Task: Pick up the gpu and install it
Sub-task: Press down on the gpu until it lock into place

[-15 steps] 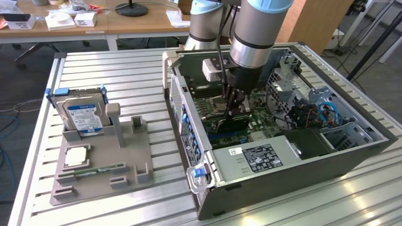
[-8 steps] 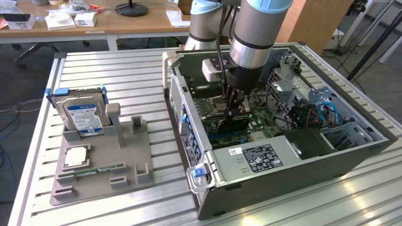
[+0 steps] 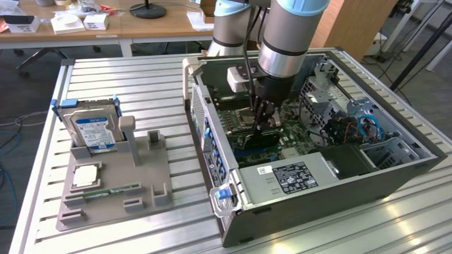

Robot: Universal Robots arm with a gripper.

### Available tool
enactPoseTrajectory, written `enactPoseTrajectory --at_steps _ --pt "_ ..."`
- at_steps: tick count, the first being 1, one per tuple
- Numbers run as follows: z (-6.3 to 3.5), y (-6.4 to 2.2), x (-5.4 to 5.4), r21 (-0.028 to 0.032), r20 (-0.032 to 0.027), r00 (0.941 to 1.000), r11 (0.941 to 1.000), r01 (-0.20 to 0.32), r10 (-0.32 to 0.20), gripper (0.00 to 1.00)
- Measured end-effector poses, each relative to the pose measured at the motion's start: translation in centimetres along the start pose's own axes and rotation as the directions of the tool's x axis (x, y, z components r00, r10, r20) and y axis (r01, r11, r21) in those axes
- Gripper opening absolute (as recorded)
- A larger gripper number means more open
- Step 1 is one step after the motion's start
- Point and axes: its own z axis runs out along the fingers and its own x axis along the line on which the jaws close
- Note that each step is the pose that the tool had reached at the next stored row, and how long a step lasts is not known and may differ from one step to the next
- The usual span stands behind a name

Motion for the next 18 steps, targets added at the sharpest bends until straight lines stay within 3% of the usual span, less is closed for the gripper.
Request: enactPoseTrajectory --at_steps 13,18 --pt "0.0 0.06 0.17 0.0016 0.0048 1.0 1.0 0.0 0.0 0.1" --pt "0.0 0.08 0.24 0.0028 0.0094 1.0 1.0 0.0 0.0 0.1"
